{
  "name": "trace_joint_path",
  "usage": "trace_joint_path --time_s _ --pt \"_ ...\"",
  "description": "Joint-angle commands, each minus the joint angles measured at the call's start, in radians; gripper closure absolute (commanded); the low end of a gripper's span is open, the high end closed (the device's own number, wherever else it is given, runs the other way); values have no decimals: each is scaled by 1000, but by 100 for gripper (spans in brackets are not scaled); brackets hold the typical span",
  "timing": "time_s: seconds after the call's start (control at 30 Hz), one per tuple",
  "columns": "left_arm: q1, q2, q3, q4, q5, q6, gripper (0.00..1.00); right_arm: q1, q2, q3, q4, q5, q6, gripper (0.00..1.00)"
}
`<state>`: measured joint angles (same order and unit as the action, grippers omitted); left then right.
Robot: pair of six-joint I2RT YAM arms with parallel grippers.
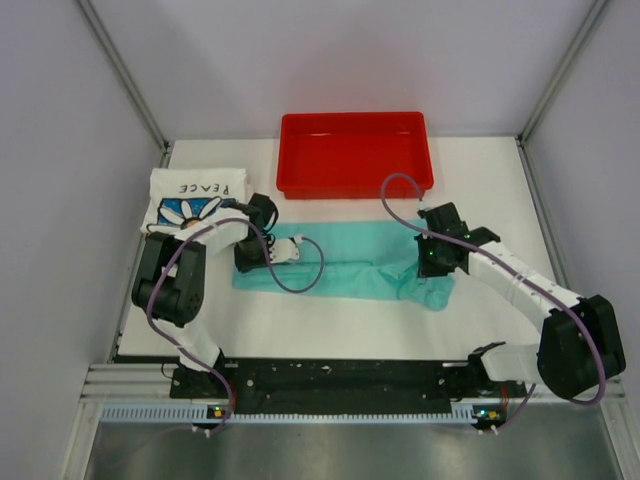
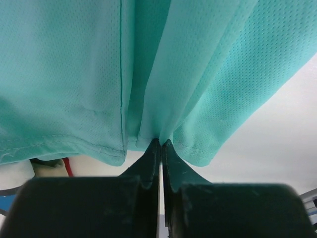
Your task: Fold and stack the t-shirts
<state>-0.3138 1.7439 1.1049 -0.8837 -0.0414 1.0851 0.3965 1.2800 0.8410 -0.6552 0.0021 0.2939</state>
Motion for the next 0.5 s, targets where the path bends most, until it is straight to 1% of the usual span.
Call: trace_joint_path --time_s 0.0,0.13,0.27,0.37,0.47 --pt "4 2 27 -11 3 -43 100 -19 -19 38 6 1 -21 100" --pt "16 -29 35 -1 -40 -120 100 -22 30 99 6 27 -54 100" --pt "41 -37 58 -1 -63 -227 100 -24 157 184 6 98 -111 100" --pt "65 -37 68 -3 -84 -296 100 -24 225 227 8 98 -153 100" --pt "84 -34 87 -30 -72 -346 100 -24 266 251 6 108 -208 100"
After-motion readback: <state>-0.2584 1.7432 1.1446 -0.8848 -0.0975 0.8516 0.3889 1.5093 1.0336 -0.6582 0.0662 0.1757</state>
